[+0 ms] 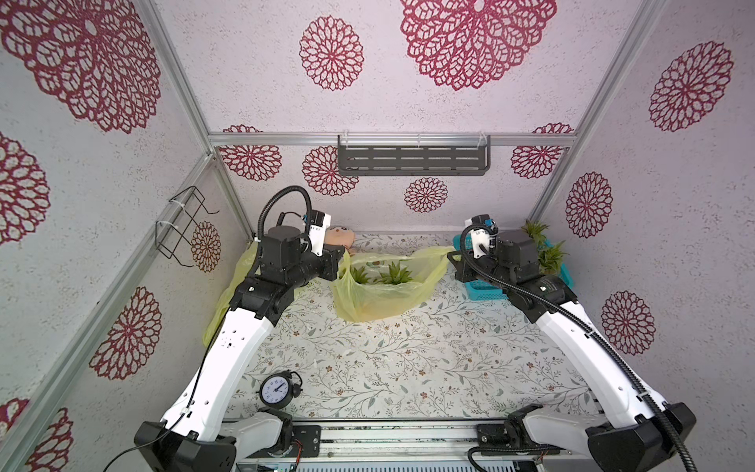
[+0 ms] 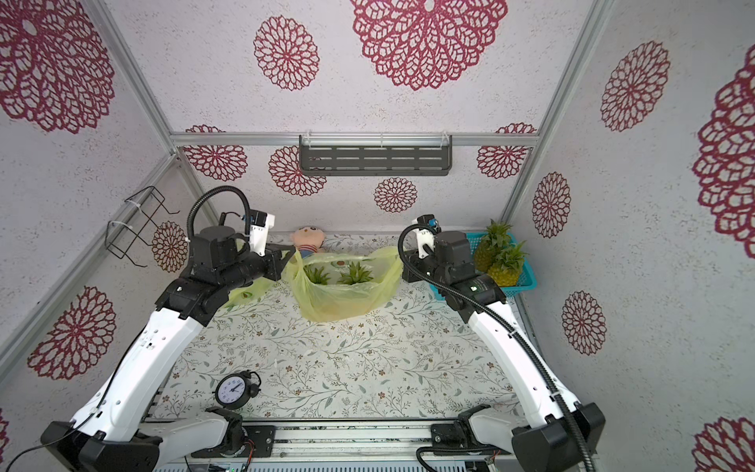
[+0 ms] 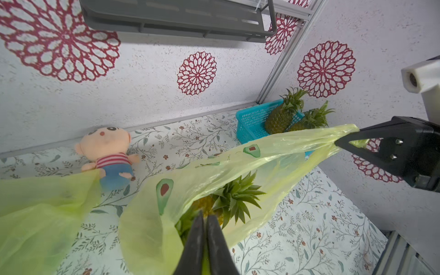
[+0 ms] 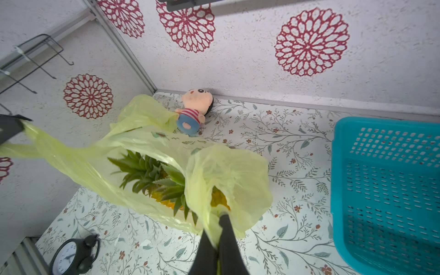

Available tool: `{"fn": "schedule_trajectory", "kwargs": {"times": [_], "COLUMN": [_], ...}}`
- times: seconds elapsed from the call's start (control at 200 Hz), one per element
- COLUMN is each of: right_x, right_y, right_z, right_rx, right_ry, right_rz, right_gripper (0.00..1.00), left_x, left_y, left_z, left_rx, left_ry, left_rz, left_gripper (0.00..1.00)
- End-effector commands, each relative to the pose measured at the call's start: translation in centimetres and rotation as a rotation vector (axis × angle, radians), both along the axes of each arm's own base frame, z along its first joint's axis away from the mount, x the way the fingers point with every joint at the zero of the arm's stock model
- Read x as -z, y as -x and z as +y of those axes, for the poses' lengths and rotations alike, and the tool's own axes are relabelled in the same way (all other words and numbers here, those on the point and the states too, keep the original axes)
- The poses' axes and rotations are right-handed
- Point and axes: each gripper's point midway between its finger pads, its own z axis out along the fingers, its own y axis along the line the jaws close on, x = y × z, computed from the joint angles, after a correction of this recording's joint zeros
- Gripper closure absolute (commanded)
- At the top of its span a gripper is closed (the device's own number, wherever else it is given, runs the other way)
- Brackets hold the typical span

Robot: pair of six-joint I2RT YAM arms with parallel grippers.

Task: Place the pineapple into a plastic bag & tie a knot
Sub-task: Adjust the plastic bag at the center of the board.

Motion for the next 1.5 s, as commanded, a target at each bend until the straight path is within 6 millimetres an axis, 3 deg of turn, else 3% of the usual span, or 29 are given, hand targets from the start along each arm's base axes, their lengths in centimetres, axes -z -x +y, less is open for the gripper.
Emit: {"fn": "schedule_trajectory", "kwargs": {"times": [0.0, 0.125, 0.335, 0.575, 0.711, 0.876, 1.121, 1.196, 1.321, 1.361, 1.411, 1.491], "right_x": [-5.9, -8.3, -13.5, -15.4, -14.5, -12.9, -7.9, -6.6, -5.9, -5.9, -6.1, -5.9], "right_y": [1.2, 0.9, -2.0, -3.8, -3.6, -2.1, 1.0, 1.3, 1.3, 1.3, 1.3, 1.1], "right_z": [0.9, 1.2, 0.7, 1.4, 2.0, 2.0, 2.9, 3.1, 3.4, 3.5, 3.6, 3.8], "right_rx": [-0.072, -0.077, 0.013, 0.009, -0.024, -0.048, -0.156, -0.174, -0.192, -0.195, -0.197, -0.203], "right_ry": [-0.119, -0.147, -0.159, -0.147, -0.164, -0.178, -0.202, -0.197, -0.196, -0.199, -0.203, -0.209], "right_rz": [-0.158, -0.207, -0.296, -0.330, -0.300, -0.260, -0.138, -0.109, -0.091, -0.090, -0.093, -0.089], "right_gripper": [1.00, 1.00, 1.00, 1.00, 1.00, 1.00, 1.00, 1.00, 1.00, 1.00, 1.00, 1.00], "left_x": [-3.5, -6.7, -11.6, -14.5, -13.7, -11.8, -4.2, -2.3, -1.9, -2.1, -2.3, -2.3], "left_y": [1.1, 0.6, -4.0, -6.2, -6.2, -4.3, -0.3, 0.4, 1.5, 1.6, 1.8, 2.1], "left_z": [-0.2, 0.5, 2.6, 2.6, 2.9, 2.8, 2.1, 1.9, 1.8, 2.0, 2.2, 2.5], "left_rx": [0.036, -0.002, -0.107, -0.076, -0.075, -0.045, 0.030, 0.043, 0.069, 0.060, 0.049, 0.039], "left_ry": [0.051, 0.056, 0.052, 0.073, 0.075, 0.090, 0.118, 0.126, 0.123, 0.120, 0.116, 0.106], "left_rz": [-0.126, -0.202, -0.260, -0.293, -0.270, -0.235, -0.134, -0.106, -0.122, -0.138, -0.160, -0.201], "left_gripper": [0.92, 0.99, 1.00, 1.00, 1.00, 1.00, 1.00, 0.92, 0.71, 0.57, 0.32, 0.13]}}
